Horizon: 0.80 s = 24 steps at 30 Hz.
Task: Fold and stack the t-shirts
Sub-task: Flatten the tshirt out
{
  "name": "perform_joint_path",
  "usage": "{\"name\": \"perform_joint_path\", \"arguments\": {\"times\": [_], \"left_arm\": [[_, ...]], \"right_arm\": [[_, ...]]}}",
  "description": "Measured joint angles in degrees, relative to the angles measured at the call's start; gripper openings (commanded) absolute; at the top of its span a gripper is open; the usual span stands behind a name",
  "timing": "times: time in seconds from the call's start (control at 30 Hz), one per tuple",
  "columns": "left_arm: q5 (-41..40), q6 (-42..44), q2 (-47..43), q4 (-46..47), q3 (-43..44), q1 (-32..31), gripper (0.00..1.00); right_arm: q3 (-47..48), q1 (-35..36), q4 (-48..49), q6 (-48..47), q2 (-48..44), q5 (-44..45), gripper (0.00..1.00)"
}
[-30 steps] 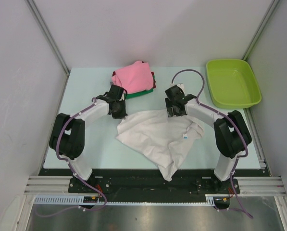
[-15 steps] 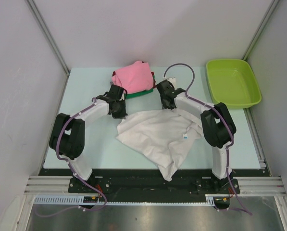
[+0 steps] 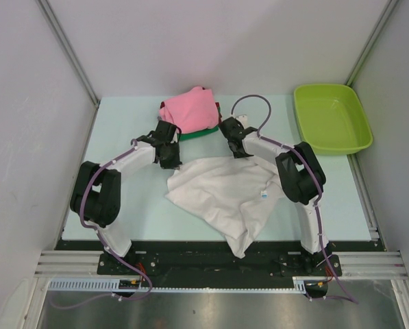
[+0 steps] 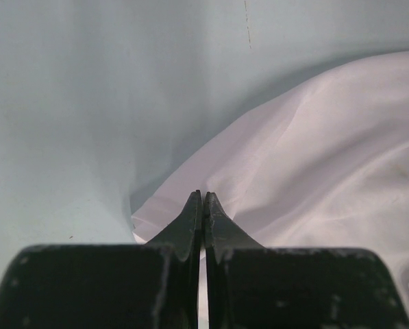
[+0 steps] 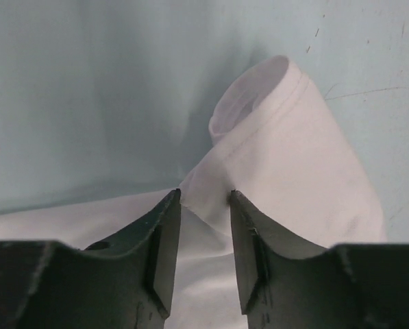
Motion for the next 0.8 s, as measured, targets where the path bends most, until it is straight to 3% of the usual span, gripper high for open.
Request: {"name": "perform_joint_path", "arguments": {"times": [0.13,0.5,0.63,0.8], "left_arm": [[0.3,0.0,0.0,0.0,0.0,0.0,0.0],[-0.9,0.0,-1.6,-0.6,0.0,0.0,0.0],[-1.6,0.2,-6.1,-1.7,0.2,0.0,0.0],[-0.8,1.2,-14.4,-1.6,0.7,0.0,0.0]], "right_arm": [[0.4,-0.2,-0.2,0.3,0.2,0.2,0.0],[0.3,-0.4,-1.0,-0.5,-1.3,2.9,0.0],[-0.7,0.0,-2.7,-2.3,-9.9,4.4,0.0],[-2.3,1.3,-2.9,-3.9,-29.3,4.3,0.0]]}}
